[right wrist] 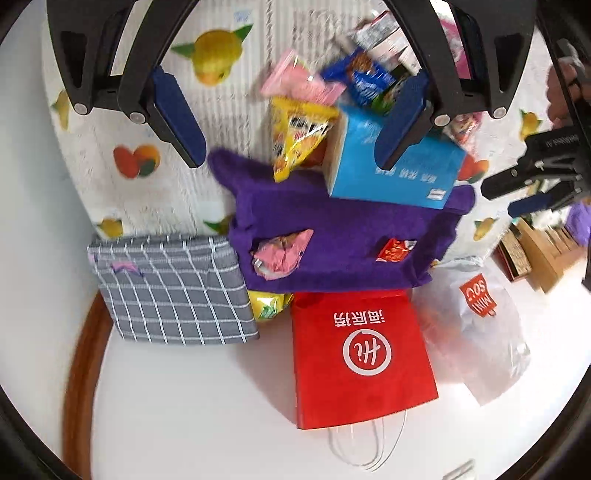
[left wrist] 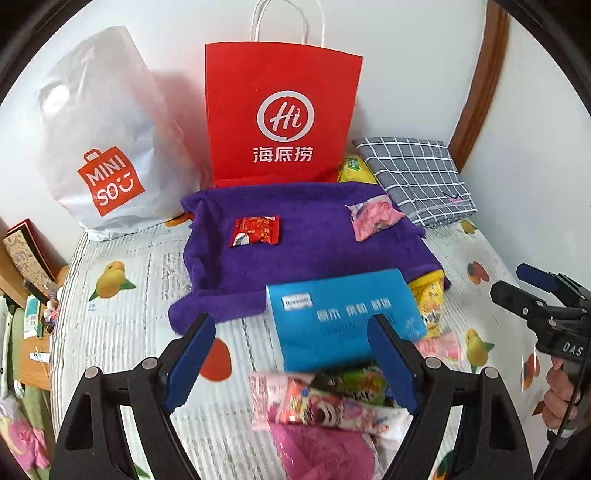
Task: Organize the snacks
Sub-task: 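Withdraw both open tools from the towel back toward the snack pile, then grasp the yellow triangular snack bag with the right tool and lift, then grasp the large pink bag with the left tool while the right tool holds the yellow bag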
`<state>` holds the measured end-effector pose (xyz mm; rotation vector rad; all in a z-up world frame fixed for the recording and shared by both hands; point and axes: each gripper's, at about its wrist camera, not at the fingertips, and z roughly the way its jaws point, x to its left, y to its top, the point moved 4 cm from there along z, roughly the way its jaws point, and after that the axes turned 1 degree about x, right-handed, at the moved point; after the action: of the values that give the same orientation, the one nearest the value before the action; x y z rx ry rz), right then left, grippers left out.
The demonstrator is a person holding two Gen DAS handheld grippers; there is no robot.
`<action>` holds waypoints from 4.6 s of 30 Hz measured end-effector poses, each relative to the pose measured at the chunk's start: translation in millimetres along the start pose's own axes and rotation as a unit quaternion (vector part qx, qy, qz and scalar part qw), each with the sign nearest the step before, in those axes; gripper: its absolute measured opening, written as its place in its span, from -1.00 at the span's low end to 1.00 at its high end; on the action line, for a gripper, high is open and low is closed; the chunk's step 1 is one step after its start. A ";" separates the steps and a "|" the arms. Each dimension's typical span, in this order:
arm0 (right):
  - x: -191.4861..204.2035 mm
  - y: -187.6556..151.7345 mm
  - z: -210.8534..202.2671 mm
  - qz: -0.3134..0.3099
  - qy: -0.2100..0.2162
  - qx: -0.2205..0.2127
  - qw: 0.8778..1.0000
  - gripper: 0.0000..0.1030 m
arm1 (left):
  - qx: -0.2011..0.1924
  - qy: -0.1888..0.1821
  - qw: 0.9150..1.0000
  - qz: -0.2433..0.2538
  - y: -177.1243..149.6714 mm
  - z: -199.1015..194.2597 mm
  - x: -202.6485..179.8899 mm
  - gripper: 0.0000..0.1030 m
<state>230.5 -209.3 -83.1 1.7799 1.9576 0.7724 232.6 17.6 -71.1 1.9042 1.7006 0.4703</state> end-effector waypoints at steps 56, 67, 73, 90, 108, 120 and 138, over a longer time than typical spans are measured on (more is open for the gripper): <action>-19.1 -30.4 91.8 0.074 0.057 0.058 0.994 -0.26 | 0.012 -0.021 0.999 -0.032 -33.6 1.5 22.1 0.61; -44.1 -78.0 19.4 0.073 0.069 0.051 0.994 -0.26 | 0.009 -0.023 0.999 -0.041 -49.7 -17.0 13.2 0.61; -47.4 -113.1 21.0 0.059 0.072 0.074 0.993 -0.26 | 0.008 -0.014 0.999 -0.043 -60.1 -26.9 12.7 0.61; -54.4 -129.4 32.4 0.056 0.028 0.058 0.996 -0.01 | 0.023 -0.021 0.999 -0.026 -75.9 -27.1 -3.5 0.62; -62.6 -140.3 5.7 0.063 0.029 0.035 0.997 -0.01 | 0.095 0.030 0.994 0.045 -106.5 27.8 -36.6 0.63; -57.5 -147.1 3.1 0.051 0.018 0.036 0.998 -0.01 | 0.084 -0.003 0.996 0.027 -109.0 15.6 -25.4 0.35; -40.0 -138.4 -29.0 0.049 0.019 0.010 0.999 -0.01 | 0.020 -0.040 0.999 0.019 -104.9 -44.3 -16.7 0.17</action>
<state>109.8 -259.1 -150.6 1.8988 1.9198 0.8273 120.6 14.3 -97.5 1.9595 1.6359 0.3721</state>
